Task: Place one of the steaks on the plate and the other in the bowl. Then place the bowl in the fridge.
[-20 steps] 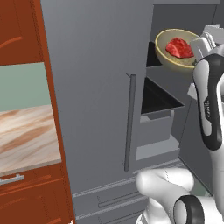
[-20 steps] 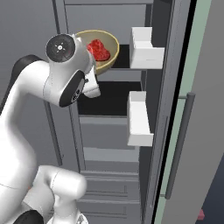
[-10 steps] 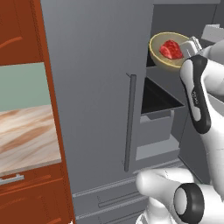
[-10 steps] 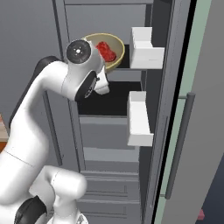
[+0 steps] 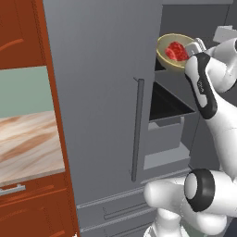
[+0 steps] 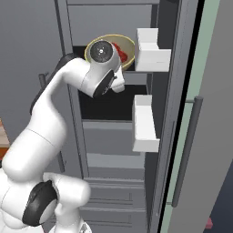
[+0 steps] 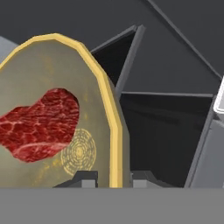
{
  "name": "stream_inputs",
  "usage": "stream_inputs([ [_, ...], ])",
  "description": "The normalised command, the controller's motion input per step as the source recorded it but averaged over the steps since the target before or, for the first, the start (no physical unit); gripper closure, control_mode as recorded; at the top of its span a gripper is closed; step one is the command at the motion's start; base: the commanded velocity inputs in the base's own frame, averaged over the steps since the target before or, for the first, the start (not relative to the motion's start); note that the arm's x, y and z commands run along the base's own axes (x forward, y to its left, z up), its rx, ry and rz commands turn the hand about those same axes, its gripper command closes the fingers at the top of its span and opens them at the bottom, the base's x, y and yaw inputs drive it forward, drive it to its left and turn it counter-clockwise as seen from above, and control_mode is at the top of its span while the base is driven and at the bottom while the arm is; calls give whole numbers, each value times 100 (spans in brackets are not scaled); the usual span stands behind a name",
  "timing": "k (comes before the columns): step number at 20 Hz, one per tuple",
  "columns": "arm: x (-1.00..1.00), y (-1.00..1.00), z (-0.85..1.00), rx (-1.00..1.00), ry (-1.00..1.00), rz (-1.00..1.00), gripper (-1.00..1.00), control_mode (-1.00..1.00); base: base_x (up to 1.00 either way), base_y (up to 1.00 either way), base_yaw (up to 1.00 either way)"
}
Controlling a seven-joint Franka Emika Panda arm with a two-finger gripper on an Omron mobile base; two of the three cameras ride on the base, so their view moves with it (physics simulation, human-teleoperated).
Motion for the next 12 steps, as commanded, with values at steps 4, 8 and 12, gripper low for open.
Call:
stream_inputs([
  [4,61,-14,-1,0,0,0,100,-100,0,0,0],
  [8,63,-8,-6,0,0,0,100,-100,0,0,0],
  [12,64,-1,-1,0,0,0,100,-100,0,0,0],
])
